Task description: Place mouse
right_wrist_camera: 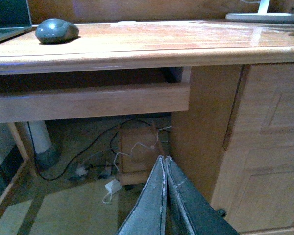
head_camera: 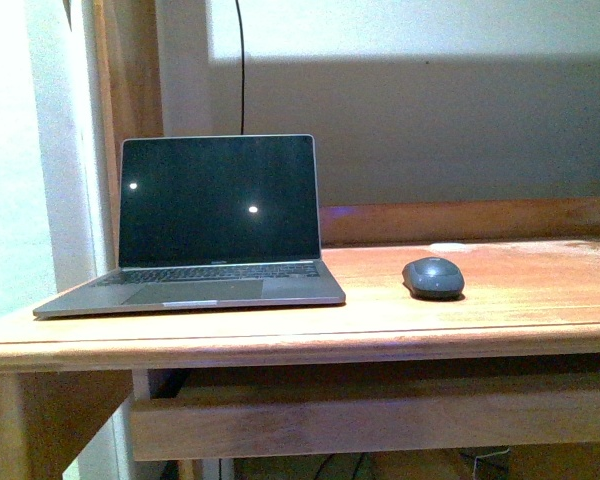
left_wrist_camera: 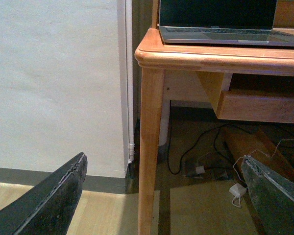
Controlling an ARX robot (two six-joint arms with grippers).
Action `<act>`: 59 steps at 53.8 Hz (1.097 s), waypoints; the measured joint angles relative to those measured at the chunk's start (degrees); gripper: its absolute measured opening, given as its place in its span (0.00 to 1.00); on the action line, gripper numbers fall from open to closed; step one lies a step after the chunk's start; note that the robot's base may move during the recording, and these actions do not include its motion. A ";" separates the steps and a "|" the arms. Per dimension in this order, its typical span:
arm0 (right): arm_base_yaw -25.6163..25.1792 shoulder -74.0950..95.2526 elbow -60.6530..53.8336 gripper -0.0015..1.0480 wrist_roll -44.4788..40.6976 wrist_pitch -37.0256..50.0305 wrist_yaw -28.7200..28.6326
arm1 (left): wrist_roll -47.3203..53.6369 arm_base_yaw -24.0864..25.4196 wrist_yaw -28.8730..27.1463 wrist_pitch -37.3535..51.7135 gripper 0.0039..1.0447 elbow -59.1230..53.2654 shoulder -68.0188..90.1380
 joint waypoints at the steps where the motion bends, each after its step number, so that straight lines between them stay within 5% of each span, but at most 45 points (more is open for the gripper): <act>1: 0.00 -0.09 0.00 0.03 0.07 0.02 -0.02 | 0.00 0.02 0.00 0.00 0.93 0.00 0.00; 14: 0.00 -0.17 0.00 0.03 0.00 0.02 -0.02 | 0.00 0.02 0.00 0.00 0.93 0.00 0.00; 38: 0.00 -0.20 0.00 0.94 -0.07 0.02 -0.02 | 0.00 0.00 0.00 0.00 0.93 0.00 0.00; 59: 0.00 -0.20 0.00 0.93 -0.09 0.02 -0.02 | 0.00 0.00 0.00 0.00 0.93 0.00 0.00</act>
